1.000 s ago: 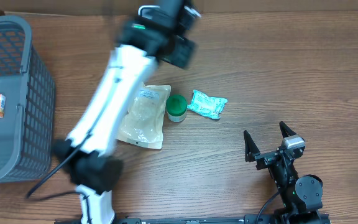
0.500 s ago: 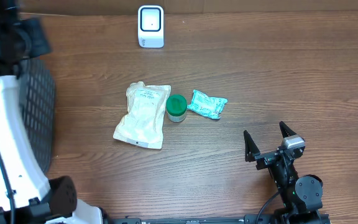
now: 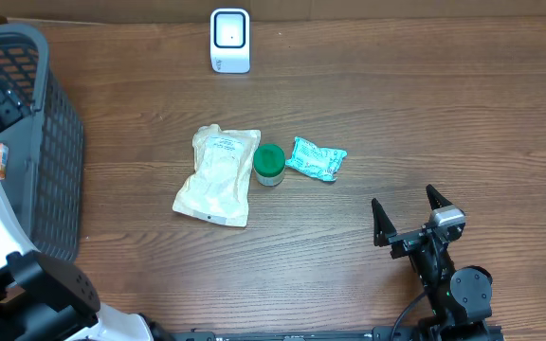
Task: Scan the item barcode
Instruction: 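Grasp the orange Kleenex pack in the basket and lift it out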
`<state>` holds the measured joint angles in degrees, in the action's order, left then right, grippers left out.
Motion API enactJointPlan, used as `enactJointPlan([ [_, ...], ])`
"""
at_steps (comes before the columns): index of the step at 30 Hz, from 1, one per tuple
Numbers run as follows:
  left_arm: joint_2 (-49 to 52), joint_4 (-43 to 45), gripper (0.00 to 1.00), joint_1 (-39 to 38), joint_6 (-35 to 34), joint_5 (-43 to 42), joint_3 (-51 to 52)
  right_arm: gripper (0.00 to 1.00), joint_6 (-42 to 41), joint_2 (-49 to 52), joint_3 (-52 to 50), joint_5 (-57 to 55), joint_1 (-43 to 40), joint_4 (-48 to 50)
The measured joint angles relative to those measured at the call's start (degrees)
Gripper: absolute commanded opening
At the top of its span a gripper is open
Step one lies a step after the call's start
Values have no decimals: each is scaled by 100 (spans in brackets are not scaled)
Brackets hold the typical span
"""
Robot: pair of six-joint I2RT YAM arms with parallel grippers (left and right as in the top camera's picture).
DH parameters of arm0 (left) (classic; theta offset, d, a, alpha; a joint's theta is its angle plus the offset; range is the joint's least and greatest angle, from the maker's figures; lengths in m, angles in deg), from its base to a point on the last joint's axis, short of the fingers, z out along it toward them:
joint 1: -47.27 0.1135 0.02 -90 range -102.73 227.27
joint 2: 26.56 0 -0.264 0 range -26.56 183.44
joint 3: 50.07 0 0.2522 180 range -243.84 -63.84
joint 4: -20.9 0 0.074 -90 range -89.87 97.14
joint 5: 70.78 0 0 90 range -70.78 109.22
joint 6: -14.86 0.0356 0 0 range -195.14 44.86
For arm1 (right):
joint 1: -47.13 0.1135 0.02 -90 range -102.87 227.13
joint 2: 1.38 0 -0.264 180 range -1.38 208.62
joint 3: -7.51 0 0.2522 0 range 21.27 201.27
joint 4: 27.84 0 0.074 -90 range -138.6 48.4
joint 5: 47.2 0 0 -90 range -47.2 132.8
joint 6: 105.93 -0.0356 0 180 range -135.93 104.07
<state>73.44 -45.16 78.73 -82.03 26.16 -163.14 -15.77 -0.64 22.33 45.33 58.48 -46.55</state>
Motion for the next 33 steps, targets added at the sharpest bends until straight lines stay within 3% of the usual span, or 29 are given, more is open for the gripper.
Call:
enactJointPlan([
  [3,20,726,90,173,260,35,540,100,-2,0,0,0,-2,-4],
  [7,24,1615,79,356,813,66,1141,100,0,0,0,0,-2,-2],
  [11,37,2459,77,422,1582,90,1646,100,0,0,0,0,0,-2],
  [16,348,2962,77,422,2352,240,1867,100,0,0,0,0,0,-2],
  [33,1818,3775,70,573,2704,625,1917,100,0,0,0,0,-2,-2],
])
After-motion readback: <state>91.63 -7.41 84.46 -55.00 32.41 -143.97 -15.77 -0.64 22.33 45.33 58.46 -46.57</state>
